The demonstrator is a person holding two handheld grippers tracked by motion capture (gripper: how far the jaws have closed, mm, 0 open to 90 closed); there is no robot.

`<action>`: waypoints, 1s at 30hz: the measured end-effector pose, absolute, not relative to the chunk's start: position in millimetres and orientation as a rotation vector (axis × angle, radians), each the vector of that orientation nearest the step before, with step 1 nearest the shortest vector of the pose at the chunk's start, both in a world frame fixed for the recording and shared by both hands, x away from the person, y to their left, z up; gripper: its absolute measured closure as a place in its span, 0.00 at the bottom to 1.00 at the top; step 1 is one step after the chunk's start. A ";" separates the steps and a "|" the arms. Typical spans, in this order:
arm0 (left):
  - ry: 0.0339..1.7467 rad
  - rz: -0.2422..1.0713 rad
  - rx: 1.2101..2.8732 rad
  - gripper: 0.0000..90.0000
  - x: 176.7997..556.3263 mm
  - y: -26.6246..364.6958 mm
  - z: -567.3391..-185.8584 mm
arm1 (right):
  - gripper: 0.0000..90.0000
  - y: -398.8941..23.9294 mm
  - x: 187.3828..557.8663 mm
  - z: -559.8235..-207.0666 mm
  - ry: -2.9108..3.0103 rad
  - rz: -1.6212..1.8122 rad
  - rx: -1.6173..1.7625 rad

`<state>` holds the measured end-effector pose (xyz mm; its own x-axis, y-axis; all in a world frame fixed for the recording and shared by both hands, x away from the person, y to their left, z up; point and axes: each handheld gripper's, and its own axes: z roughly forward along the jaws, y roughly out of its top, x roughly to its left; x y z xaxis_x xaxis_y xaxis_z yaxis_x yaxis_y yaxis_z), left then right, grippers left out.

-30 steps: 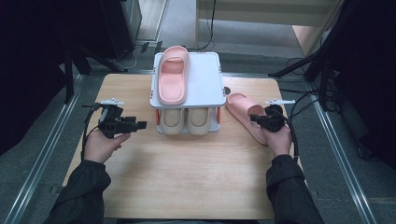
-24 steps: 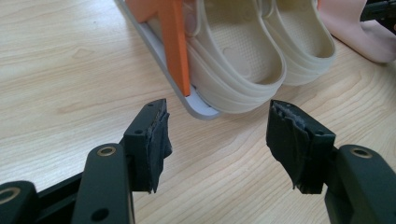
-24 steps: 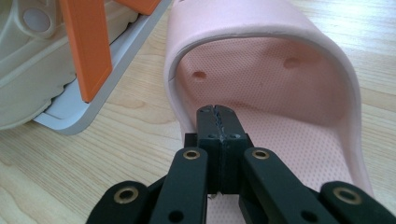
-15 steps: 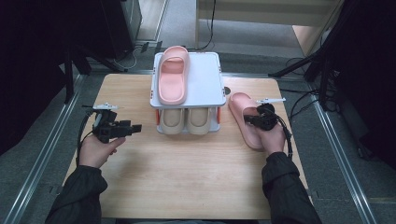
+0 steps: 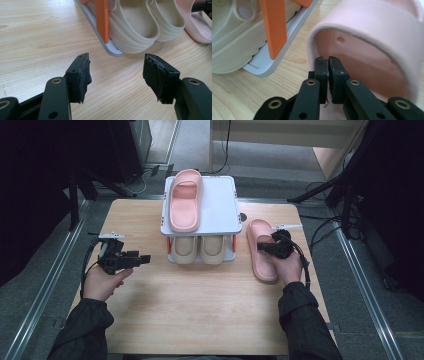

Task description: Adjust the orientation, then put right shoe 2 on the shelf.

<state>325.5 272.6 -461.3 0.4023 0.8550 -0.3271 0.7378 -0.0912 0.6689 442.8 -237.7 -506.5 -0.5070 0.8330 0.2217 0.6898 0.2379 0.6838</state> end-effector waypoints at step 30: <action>1.367 0.140 1.873 0.43 344.4 268.0 -469.9 | 0.65 -291.2 421.5 -494.2 2.117 1.132 1.502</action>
<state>344.4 268.0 -469.9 0.4113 0.8426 -0.3477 0.7545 -0.1008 0.6485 421.5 -291.2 -494.2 -0.4034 0.8959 0.1863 0.6524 0.1388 0.7451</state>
